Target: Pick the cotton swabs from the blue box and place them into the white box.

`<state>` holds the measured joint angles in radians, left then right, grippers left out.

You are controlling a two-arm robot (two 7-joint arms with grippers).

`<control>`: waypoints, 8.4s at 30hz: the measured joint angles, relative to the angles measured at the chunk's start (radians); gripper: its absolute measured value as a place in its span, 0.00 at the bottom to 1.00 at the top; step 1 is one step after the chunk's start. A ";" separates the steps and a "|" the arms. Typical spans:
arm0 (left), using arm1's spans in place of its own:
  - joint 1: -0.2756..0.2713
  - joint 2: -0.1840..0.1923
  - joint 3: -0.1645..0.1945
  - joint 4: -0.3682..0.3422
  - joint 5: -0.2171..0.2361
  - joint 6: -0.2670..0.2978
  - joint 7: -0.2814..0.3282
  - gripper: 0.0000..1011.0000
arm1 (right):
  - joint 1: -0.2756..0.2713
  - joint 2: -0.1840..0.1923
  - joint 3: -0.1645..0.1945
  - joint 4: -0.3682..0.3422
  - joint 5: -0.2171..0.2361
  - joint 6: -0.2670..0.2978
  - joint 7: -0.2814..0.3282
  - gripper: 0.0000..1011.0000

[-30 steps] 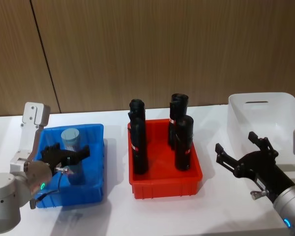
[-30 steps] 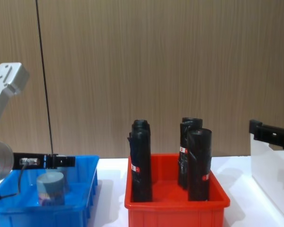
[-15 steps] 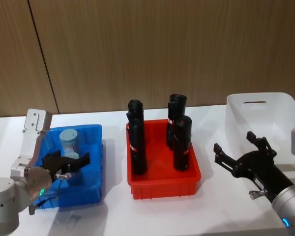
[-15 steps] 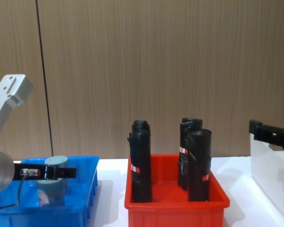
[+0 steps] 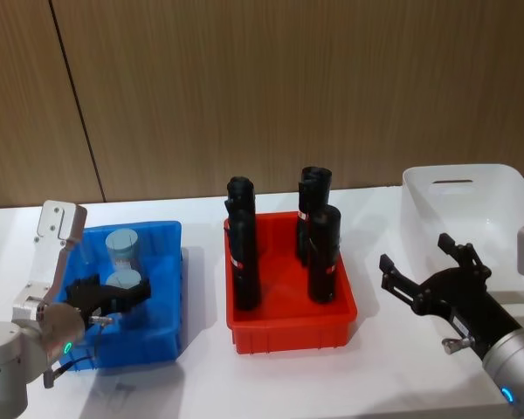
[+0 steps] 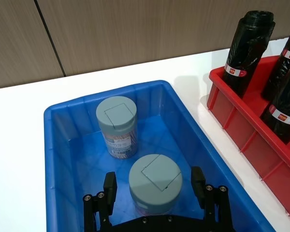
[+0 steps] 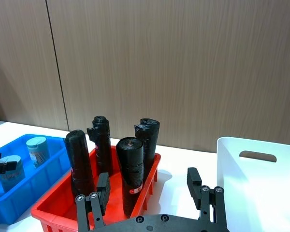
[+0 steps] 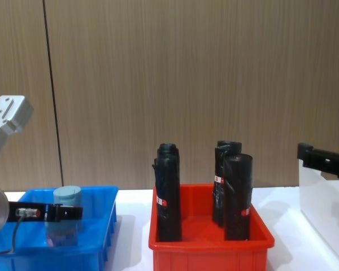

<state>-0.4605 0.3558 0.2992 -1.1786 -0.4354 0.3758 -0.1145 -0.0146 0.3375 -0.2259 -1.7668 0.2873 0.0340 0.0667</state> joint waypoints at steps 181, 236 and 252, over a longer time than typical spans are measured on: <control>-0.324 -0.086 0.062 -0.006 0.073 -0.024 -0.876 0.64 | 0.264 -0.032 -0.011 0.014 -0.103 0.390 0.347 0.99; -0.324 -0.086 0.061 -0.006 0.073 -0.024 -0.875 0.64 | 0.404 -0.100 -0.062 0.159 -0.135 0.356 0.440 0.62; -0.324 -0.086 0.062 -0.006 0.073 -0.024 -0.876 0.96 | 0.411 -0.102 -0.070 0.165 -0.125 0.337 0.440 0.62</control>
<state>-0.7842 0.2698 0.3611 -1.1849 -0.3623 0.3516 -0.9905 0.3962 0.2357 -0.2954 -1.6022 0.1621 0.3712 0.5072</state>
